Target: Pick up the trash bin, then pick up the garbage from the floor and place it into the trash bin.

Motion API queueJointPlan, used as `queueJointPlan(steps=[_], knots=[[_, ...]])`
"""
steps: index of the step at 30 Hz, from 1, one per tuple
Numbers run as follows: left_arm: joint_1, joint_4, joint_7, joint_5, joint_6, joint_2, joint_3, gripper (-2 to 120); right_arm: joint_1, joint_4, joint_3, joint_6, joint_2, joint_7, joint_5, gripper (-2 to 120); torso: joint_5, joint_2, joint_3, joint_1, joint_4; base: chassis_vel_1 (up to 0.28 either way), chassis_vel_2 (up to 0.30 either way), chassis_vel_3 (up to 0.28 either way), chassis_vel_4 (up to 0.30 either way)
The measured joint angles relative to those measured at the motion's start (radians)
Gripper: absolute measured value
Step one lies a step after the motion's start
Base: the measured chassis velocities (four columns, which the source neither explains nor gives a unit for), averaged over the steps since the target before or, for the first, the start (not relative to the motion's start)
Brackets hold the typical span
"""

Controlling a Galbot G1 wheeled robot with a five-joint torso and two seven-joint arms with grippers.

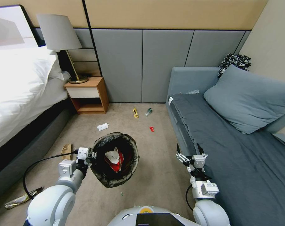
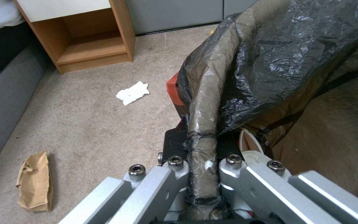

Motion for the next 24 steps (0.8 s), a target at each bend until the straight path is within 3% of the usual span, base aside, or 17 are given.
queueJointPlan(steps=[16,24], knots=[[-0.004,-0.001,-0.011,-0.001,-0.004,-0.012,0.003,1,0.012,-0.018,0.001,-0.035,0.023,0.017,-0.009,100,0.0,0.0,0.0,0.0,0.0001,-0.014,0.02,0.013,-0.02],[0.012,0.003,-0.019,0.004,-0.005,-0.004,-0.001,1,0.05,-0.031,-0.013,-0.037,0.004,-0.005,0.002,100,0.0,0.0,0.0,0.0,0.0,-0.143,0.151,0.159,-0.152]])
